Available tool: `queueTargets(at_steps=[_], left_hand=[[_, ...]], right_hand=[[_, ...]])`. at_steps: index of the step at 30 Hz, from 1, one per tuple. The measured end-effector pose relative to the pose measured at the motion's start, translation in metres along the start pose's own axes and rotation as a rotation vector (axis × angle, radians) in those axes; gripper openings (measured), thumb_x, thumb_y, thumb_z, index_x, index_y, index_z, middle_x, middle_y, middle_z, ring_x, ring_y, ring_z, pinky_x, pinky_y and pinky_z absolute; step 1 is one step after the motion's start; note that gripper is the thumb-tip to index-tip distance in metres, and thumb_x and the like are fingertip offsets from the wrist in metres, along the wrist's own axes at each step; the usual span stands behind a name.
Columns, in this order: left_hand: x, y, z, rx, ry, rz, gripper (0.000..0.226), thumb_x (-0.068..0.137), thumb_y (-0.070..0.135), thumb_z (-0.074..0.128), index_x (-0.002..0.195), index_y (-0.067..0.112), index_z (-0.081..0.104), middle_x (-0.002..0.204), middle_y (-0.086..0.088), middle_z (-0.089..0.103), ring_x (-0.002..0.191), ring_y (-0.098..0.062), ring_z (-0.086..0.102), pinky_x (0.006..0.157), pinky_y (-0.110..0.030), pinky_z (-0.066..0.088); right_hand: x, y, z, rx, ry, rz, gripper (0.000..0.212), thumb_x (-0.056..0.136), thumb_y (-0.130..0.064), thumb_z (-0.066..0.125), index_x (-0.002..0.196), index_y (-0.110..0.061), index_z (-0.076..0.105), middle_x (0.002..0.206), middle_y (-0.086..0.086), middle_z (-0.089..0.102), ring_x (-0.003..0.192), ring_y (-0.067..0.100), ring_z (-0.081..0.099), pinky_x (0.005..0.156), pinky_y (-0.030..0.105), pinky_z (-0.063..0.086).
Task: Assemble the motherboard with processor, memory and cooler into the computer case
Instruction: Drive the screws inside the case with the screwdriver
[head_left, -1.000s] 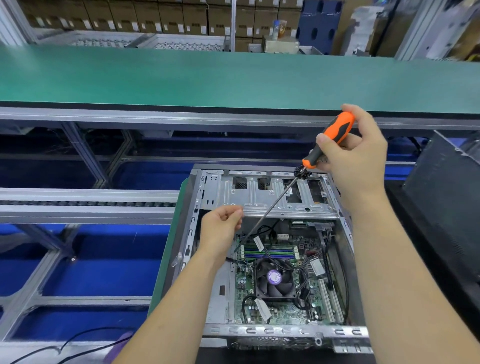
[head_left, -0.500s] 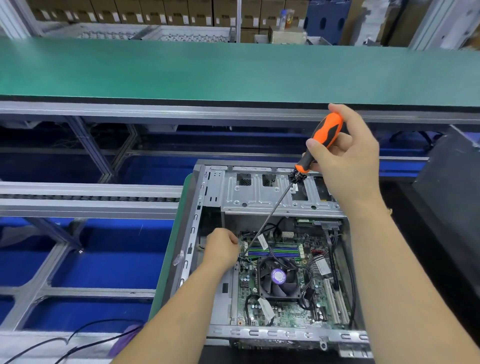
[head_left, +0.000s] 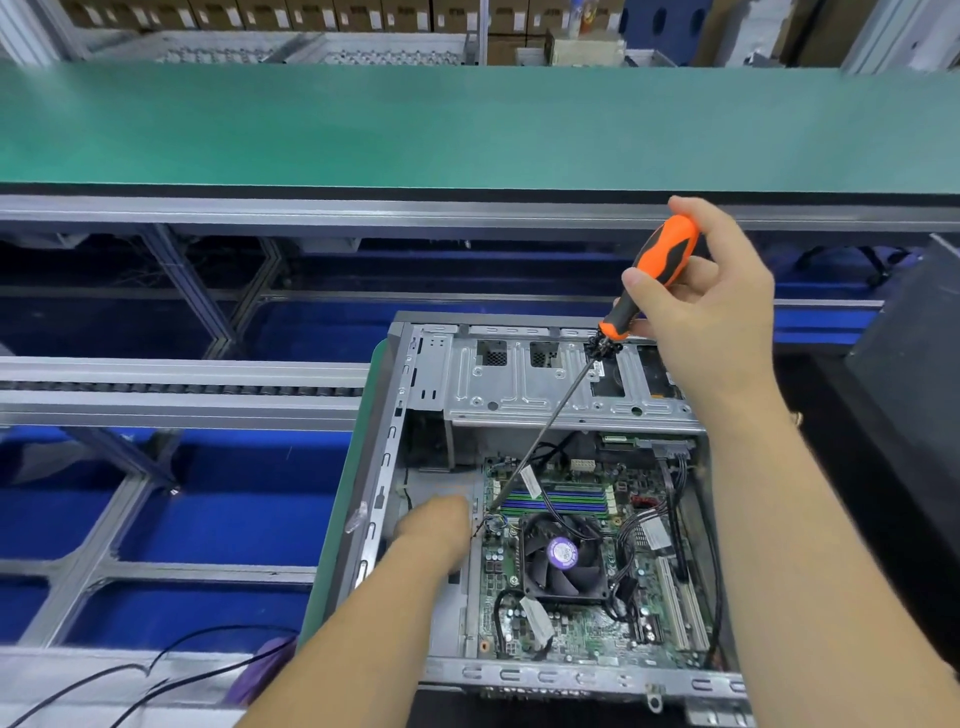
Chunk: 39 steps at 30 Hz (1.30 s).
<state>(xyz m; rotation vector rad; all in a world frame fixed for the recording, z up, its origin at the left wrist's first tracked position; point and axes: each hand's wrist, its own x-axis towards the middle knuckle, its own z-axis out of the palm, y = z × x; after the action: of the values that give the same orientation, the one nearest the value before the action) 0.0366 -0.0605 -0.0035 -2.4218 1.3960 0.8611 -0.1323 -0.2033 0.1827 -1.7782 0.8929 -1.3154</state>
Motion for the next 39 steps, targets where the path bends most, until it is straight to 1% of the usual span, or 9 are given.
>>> queueTargets(at_steps=[3,7,10,13,19,27,31,35,39], left_hand=[[-0.005,-0.003,-0.002,0.048,-0.051,-0.026,0.035,0.091,-0.004,0.044,0.123,0.008,0.056,0.125,-0.011,0.063,0.115,-0.029,0.061,0.103,-0.039,0.046],[-0.008,0.005,-0.007,-0.371,0.047,-0.050,0.024,0.090,-0.003,0.045,0.105,0.004,0.062,0.106,-0.015,0.069,0.097,-0.031,0.067,0.083,-0.038,0.055],[-0.011,0.007,-0.011,-0.757,0.093,-0.043,0.022,0.091,-0.003,0.041,0.094,0.003,0.061,0.070,-0.017,0.067,0.062,-0.030,0.067,0.067,-0.040,0.059],[-0.018,0.007,-0.012,-0.724,0.052,0.040,0.015,0.100,0.009,0.046,0.088,0.011,0.055,0.062,-0.006,0.065,0.046,-0.016,0.063,0.054,-0.026,0.051],[-0.021,0.011,-0.013,-0.591,0.156,0.071,0.024,0.100,0.011,0.048,0.078,0.014,0.057,0.085,-0.010,0.071,0.077,-0.026,0.070,0.075,-0.038,0.060],[-0.020,0.004,-0.009,-0.525,0.046,0.112,0.026,0.095,0.009,0.060,0.070,0.015,0.062,0.072,0.003,0.065,0.067,-0.011,0.059,0.062,-0.024,0.049],[-0.018,0.004,-0.007,-0.476,-0.054,0.121,0.011,0.096,0.011,0.063,0.088,0.012,0.071,0.103,-0.007,0.073,0.083,-0.015,0.060,0.071,-0.024,0.044],[-0.018,0.008,-0.008,-0.458,-0.108,0.142,0.019,0.096,0.013,0.064,0.105,-0.001,0.072,0.116,-0.017,0.070,0.111,-0.028,0.064,0.078,-0.026,0.045],[-0.016,0.013,-0.006,-0.436,-0.118,0.148,0.022,0.095,0.016,0.066,0.104,-0.004,0.071,0.118,-0.017,0.069,0.114,-0.031,0.062,0.088,-0.033,0.050]], right_hand=[[0.000,0.002,0.001,-0.010,-0.004,-0.010,0.052,0.089,-0.013,0.071,0.134,-0.030,0.053,0.084,0.013,0.065,0.078,0.033,0.068,0.071,0.053,0.061],[0.000,0.000,0.000,0.034,0.018,0.005,0.051,0.089,-0.010,0.071,0.134,-0.028,0.054,0.084,0.015,0.064,0.077,0.032,0.067,0.073,0.053,0.061],[0.001,0.000,-0.003,0.032,0.033,-0.004,0.052,0.089,-0.010,0.070,0.134,-0.028,0.053,0.083,0.012,0.065,0.072,0.024,0.069,0.072,0.052,0.062],[0.001,-0.003,-0.003,0.034,0.041,-0.014,0.052,0.088,-0.010,0.070,0.134,-0.028,0.053,0.083,0.013,0.065,0.073,0.030,0.068,0.069,0.051,0.062],[-0.006,-0.006,0.009,-0.015,-0.034,-0.073,0.050,0.088,-0.014,0.071,0.129,-0.036,0.052,0.084,0.015,0.062,0.076,0.036,0.062,0.069,0.054,0.057],[-0.004,-0.007,0.008,-0.023,-0.037,-0.085,0.052,0.089,-0.009,0.071,0.134,-0.026,0.053,0.080,0.000,0.062,0.075,0.022,0.063,0.075,0.042,0.059],[-0.004,-0.007,0.009,-0.024,-0.060,-0.065,0.052,0.088,-0.010,0.071,0.135,-0.026,0.053,0.082,0.003,0.064,0.076,0.028,0.064,0.074,0.046,0.059],[-0.008,-0.005,0.014,-0.022,-0.092,-0.038,0.053,0.087,-0.014,0.071,0.133,-0.033,0.052,0.084,0.006,0.064,0.078,0.032,0.065,0.072,0.052,0.060],[-0.009,-0.001,0.015,-0.033,-0.113,-0.022,0.052,0.086,-0.017,0.071,0.131,-0.035,0.052,0.082,0.001,0.064,0.074,0.022,0.064,0.073,0.049,0.061]])
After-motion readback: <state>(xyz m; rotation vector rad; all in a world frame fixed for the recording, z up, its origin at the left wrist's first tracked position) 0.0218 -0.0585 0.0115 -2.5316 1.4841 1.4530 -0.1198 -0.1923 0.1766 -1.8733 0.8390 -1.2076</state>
